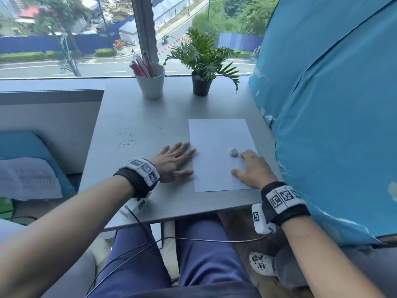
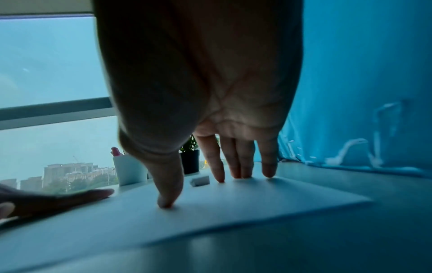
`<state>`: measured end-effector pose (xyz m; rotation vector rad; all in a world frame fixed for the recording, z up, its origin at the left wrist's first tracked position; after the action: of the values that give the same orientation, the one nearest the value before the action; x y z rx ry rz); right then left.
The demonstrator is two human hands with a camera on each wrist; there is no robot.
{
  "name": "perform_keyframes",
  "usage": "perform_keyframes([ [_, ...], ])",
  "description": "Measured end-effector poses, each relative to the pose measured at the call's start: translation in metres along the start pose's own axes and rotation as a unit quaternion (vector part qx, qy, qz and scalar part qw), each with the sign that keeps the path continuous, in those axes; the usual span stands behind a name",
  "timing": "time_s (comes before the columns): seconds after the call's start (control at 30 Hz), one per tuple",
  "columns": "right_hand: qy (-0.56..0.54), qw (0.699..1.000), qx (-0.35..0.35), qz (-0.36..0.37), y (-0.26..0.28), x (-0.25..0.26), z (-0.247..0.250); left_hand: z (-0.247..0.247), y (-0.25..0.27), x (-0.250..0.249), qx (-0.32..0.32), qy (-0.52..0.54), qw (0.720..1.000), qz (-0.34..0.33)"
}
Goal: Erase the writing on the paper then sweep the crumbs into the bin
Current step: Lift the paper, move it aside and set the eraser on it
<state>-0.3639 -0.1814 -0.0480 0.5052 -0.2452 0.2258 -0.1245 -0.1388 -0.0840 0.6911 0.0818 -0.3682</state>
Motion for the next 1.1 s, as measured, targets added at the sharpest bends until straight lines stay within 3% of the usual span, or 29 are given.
perform_keyframes([
  [0.17,-0.001,1.000,0.012,0.028,0.002,-0.006,-0.015,-0.004,0.030,0.053,0.032,0.053,0.989,0.136],
  [0.27,-0.005,0.999,0.013,0.033,-0.001,-0.005,-0.018,-0.004,0.049,0.069,0.051,0.004,0.963,0.264],
  [0.33,-0.020,0.998,-0.030,0.053,0.002,-0.001,-0.014,0.004,0.055,0.059,0.034,-0.018,0.950,0.310],
  [0.4,-0.042,0.988,-0.117,0.087,0.016,0.004,-0.006,0.012,0.049,0.027,-0.004,-0.038,0.973,0.227],
  [0.47,-0.059,0.975,-0.183,0.109,0.031,0.003,-0.007,0.010,0.044,-0.017,-0.009,-0.062,0.995,0.074],
  [0.53,-0.062,0.975,-0.180,0.115,0.035,-0.003,-0.021,-0.006,0.046,-0.046,0.015,-0.085,0.996,-0.030],
  [0.6,-0.057,0.975,-0.172,0.127,0.035,-0.009,-0.031,-0.029,0.050,-0.047,0.037,-0.103,0.992,-0.062],
  [0.77,-0.075,0.967,-0.202,0.133,0.030,-0.016,-0.032,-0.044,0.079,0.027,-0.013,-0.078,0.997,-0.019],
  [0.97,-0.081,0.964,-0.226,0.113,0.020,-0.014,-0.033,-0.030,0.095,0.117,-0.012,-0.037,0.984,0.173],
  [1.03,-0.082,0.965,-0.227,0.105,0.022,-0.016,-0.033,-0.013,0.081,0.106,-0.027,-0.025,0.984,0.175],
  [1.1,-0.078,0.965,-0.226,0.104,0.026,-0.019,-0.036,0.009,0.058,0.076,-0.042,-0.030,0.991,0.127],
])
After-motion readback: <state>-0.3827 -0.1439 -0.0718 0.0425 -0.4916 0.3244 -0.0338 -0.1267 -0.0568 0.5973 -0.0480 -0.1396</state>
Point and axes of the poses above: each hand's wrist, its own y-axis away from the middle knuckle, its own z-axis out of the back of the hand, x = y × z, the point moved 8 cm from there along -y, towards the middle knuckle, and after that the axes turned 15 degrees about x, right-handed, at the moved point
